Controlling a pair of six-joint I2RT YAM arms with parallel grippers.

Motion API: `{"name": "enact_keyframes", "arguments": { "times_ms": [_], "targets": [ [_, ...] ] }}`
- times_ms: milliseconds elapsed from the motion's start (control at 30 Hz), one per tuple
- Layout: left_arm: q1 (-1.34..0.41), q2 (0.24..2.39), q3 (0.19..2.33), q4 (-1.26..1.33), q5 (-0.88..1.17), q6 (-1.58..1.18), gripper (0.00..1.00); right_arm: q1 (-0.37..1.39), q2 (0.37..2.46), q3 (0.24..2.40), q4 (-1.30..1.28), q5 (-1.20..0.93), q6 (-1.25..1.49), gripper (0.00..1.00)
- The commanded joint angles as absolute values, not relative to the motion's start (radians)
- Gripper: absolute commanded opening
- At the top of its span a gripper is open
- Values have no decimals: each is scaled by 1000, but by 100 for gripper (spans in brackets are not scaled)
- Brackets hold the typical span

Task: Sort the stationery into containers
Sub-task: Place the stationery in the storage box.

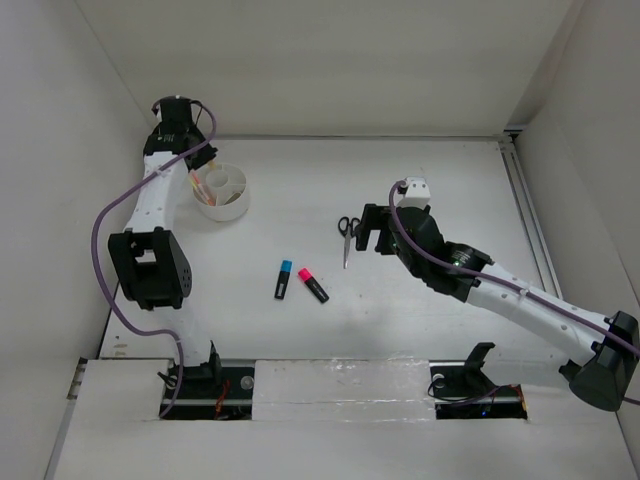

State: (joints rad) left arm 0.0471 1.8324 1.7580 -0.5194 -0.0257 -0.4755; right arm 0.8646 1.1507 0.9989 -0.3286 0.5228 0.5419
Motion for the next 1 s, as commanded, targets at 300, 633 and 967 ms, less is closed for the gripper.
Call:
{"name": "enact_keyframes", "arguments": {
  "times_ms": [300, 633, 967],
  "targets": [
    [51, 1747, 1753, -495, -21, -451, 0, 861, 1146, 1011, -285, 508, 520, 100],
    [51, 1692, 1723, -459, -15, -451, 0, 861, 1137, 1002, -285, 489, 511, 100],
    [51, 1629, 1694, -420, -44, -451, 0, 851, 1146, 1002, -276, 471, 502, 100]
  ]
}}
